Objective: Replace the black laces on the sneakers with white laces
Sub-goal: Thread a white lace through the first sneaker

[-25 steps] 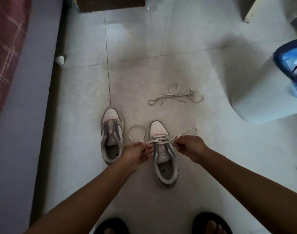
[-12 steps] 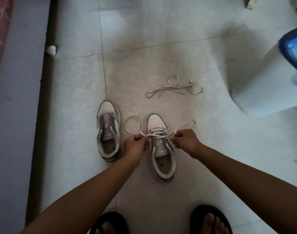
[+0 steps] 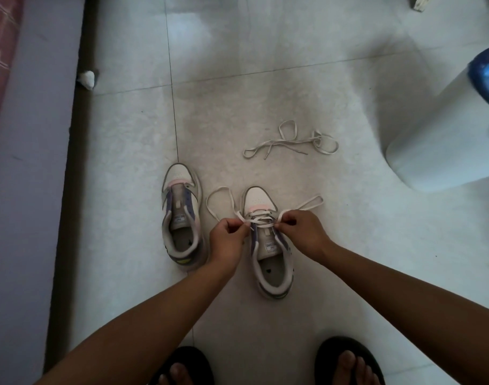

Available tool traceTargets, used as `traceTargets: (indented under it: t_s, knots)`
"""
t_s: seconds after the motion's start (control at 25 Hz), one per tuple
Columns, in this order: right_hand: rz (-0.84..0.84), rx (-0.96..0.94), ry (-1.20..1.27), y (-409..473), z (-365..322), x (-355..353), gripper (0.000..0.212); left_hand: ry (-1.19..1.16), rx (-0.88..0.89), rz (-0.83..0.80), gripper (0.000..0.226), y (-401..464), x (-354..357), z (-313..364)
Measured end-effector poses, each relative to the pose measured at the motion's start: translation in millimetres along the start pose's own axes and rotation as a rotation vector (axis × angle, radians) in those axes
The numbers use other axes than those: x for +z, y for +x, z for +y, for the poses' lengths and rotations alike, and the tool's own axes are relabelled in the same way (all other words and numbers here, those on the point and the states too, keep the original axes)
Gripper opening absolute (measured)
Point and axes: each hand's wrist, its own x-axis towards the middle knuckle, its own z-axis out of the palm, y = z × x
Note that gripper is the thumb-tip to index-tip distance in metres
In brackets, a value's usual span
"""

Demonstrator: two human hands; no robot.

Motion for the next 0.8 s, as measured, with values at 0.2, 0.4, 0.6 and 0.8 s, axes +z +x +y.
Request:
traceTargets:
  t_s: [0.2, 0.4, 0.6, 0.8]
  knots:
    - [0.022, 0.09, 0.165, -8.7, 2.0, 5.7, 0.02, 0.067, -0.002, -0.018, 0.006, 2.9, -4.2, -6.0]
    - [0.073, 0.107, 0.193, -9.7, 3.1, 6.5, 0.007, 0.122, 0.075, -0.071, 0.019, 4.8, -7.2, -5.7]
    - [0.094, 0.103, 0.151, -11.6, 1.7, 7.5, 0.013, 0.381, 0.299, -0.146, 0.015, 4.2, -9.6, -4.4]
    - [0.114, 0.042, -0.08, -13.6, -3.6, 8.0, 0.016, 0.53, 0.425, -0.076, 0.004, -12.9, -8.1, -12.5]
